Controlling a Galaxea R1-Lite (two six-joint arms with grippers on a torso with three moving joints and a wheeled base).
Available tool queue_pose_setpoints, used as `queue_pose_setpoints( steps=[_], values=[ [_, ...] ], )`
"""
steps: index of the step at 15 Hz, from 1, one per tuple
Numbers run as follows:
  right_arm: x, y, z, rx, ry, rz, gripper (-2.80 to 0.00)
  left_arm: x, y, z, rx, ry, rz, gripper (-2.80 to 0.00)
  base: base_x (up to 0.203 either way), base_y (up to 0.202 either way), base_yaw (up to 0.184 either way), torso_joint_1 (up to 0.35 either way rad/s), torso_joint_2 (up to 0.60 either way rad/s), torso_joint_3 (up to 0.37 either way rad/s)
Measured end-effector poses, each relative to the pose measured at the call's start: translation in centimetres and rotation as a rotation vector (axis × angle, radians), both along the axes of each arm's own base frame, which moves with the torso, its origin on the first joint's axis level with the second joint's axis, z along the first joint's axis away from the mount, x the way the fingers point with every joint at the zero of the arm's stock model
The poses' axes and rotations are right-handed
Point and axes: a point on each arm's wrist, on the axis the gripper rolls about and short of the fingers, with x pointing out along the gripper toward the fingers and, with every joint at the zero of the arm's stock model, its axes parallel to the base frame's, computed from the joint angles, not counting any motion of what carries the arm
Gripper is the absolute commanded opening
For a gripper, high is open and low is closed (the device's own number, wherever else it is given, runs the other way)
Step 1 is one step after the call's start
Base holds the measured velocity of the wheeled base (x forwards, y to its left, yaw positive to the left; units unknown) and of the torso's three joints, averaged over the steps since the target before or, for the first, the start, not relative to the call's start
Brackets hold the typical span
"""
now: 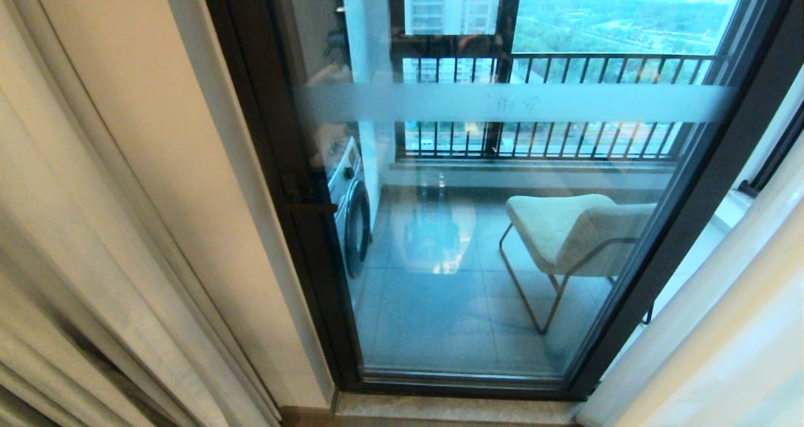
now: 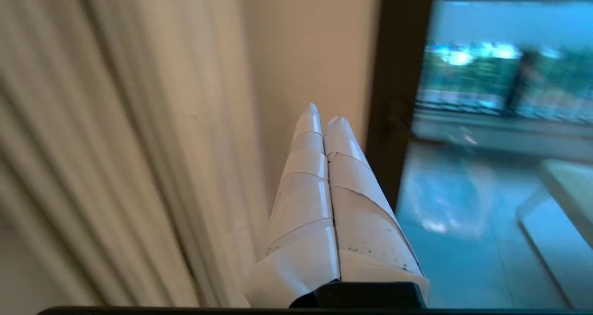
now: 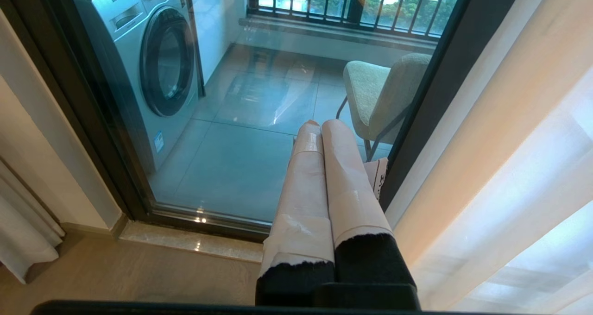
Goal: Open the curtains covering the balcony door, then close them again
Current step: Close the inner curtains on both sides
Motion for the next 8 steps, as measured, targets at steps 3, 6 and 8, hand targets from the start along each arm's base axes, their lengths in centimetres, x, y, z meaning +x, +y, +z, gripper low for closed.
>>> queue_pose_setpoints(
  steps=[3, 6, 8],
  values=[
    [0.0, 0.0, 0.0, 0.000, 0.000, 0.000, -2.80, 3.9, 0.5, 6.4, -0.043, -0.007, 0.152, -2.80, 0.000, 0.000, 0.000, 0.000, 0.00, 0.000],
    [0.0, 0.0, 0.0, 0.000, 0.000, 0.000, -2.80, 7.9, 1.5, 11.7, -0.056, -0.031, 0.261, -2.80, 0.000, 0.000, 0.000, 0.000, 0.00, 0.000],
    [0.0, 0.0, 0.0, 0.000, 0.000, 0.000, -2.80, 10.7, 2.2, 13.5, -0.065, -0.019, 0.320, 0.00, 0.000, 0.000, 0.000, 0.000, 0.00, 0.000]
  ],
)
